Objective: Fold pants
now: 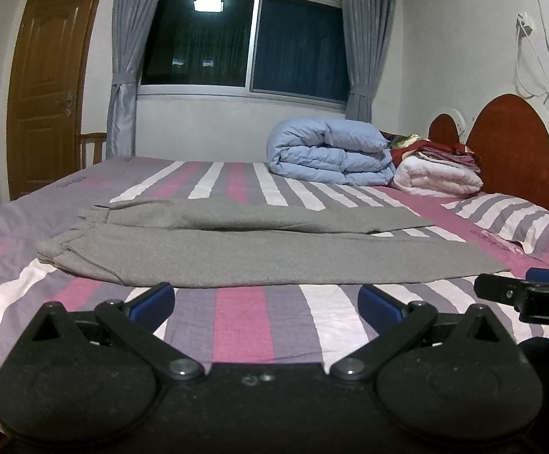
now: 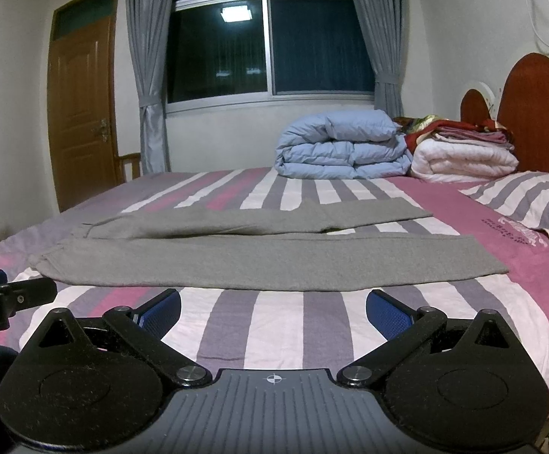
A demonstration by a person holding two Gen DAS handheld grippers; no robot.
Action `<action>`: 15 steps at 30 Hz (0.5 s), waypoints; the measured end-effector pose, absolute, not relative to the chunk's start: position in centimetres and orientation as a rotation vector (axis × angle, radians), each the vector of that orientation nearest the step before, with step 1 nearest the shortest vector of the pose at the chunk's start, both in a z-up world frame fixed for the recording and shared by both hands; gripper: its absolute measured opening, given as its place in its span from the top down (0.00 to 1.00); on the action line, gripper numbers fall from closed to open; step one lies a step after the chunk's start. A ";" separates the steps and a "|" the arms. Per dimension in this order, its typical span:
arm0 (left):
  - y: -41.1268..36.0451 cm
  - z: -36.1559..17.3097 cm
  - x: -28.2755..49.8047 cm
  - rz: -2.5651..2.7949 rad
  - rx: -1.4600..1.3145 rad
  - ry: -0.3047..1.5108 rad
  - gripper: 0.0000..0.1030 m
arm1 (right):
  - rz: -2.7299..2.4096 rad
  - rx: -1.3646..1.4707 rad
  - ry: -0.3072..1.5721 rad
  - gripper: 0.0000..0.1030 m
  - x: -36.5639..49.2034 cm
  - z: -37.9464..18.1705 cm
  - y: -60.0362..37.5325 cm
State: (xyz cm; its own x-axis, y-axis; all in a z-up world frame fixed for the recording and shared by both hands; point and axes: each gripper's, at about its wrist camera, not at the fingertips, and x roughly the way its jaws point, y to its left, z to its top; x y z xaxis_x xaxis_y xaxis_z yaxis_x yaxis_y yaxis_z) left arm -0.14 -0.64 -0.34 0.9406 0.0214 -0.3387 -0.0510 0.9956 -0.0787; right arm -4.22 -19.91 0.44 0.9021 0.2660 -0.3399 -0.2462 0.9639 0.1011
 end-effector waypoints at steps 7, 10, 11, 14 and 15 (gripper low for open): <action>-0.7 -0.2 0.4 0.040 -0.083 0.346 0.06 | 0.265 0.053 0.363 0.00 -4.2 0.3 -19.8; -0.6 -0.3 0.5 0.040 -0.082 0.346 0.06 | 0.264 0.051 0.365 0.00 -4.2 0.2 -19.9; -0.6 -0.3 0.5 0.040 -0.082 0.345 0.06 | 0.263 0.051 0.365 0.00 -4.2 0.1 -19.9; -0.6 -0.3 0.5 0.040 -0.082 0.344 0.06 | 0.263 0.051 0.365 0.00 -4.2 0.1 -19.9; -0.6 -0.3 0.6 0.040 -0.082 0.344 0.06 | 0.263 0.051 0.366 0.00 -4.2 0.1 -19.9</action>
